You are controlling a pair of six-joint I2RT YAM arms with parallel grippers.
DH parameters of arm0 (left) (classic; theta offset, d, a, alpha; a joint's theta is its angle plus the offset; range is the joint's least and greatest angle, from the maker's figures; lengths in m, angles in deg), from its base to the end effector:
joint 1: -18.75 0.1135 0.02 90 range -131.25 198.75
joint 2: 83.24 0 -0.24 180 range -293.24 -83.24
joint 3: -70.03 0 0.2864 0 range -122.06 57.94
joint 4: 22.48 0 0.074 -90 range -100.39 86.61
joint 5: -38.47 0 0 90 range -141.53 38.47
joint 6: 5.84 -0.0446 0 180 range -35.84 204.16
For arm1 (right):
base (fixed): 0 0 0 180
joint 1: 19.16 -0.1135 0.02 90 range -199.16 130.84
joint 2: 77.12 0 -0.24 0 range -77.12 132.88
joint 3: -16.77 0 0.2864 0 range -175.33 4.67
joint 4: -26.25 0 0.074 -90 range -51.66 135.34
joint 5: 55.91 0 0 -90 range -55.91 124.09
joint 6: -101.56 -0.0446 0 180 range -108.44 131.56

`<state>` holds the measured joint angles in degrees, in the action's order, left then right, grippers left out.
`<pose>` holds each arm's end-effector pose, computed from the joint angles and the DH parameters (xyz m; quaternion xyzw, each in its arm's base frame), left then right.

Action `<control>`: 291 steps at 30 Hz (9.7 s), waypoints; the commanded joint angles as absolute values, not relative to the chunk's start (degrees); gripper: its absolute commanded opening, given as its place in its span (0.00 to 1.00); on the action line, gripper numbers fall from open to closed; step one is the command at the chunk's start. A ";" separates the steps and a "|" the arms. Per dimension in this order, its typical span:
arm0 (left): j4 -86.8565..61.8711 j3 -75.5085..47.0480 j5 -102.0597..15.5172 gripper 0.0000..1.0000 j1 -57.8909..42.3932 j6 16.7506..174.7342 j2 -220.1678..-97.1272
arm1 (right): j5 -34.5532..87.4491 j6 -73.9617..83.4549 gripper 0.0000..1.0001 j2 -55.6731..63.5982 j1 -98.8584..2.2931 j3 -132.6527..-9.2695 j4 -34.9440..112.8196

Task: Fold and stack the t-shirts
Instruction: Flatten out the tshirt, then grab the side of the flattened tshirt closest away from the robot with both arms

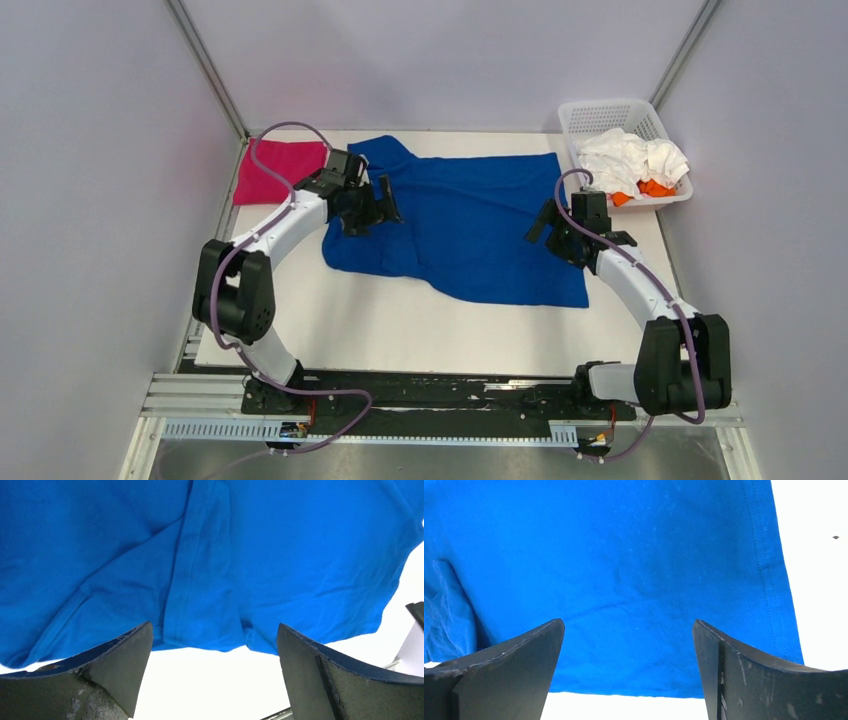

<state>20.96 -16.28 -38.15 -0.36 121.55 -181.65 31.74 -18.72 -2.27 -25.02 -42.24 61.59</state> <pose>0.3761 -0.1412 0.1941 -0.1166 0.9421 -0.2373 0.2065 0.3053 0.0332 0.1746 0.1928 0.9231 0.1214 0.3099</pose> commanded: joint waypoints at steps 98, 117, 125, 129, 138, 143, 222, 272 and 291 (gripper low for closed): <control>41.95 3.37 -51.27 0.99 -45.36 148.16 -154.44 | 29.73 -22.64 1.00 -10.06 -26.71 -33.04 59.95; 21.20 -8.25 -51.67 1.00 -4.10 124.56 -179.39 | 33.34 -19.42 1.00 0.24 -31.99 -37.47 55.84; 17.79 -13.95 -47.88 1.00 0.76 124.20 -194.76 | 39.09 -21.21 1.00 10.62 -31.29 -40.96 53.40; 18.19 -18.78 -48.49 1.00 3.22 122.76 -200.28 | 39.67 -21.11 1.00 16.31 -28.67 -43.74 53.01; 22.58 -42.62 -50.97 1.00 5.92 116.31 -212.16 | 42.75 -18.22 1.00 26.20 -26.00 -55.26 53.57; 28.83 -54.76 -53.32 1.00 6.09 113.84 -212.69 | 42.47 -16.28 1.00 23.54 -26.17 -59.12 54.79; 29.53 -3.29 -56.53 1.00 0.21 125.71 -167.06 | 38.43 -25.55 1.00 -18.24 -42.93 -32.87 48.20; 22.10 19.24 -63.18 0.00 -8.50 141.85 -166.53 | 50.81 -34.72 1.00 -31.23 -32.30 -25.29 68.84; 43.61 17.39 -50.33 0.00 -10.35 137.83 -156.12 | 50.78 -45.71 0.93 -23.06 -28.58 -23.46 75.24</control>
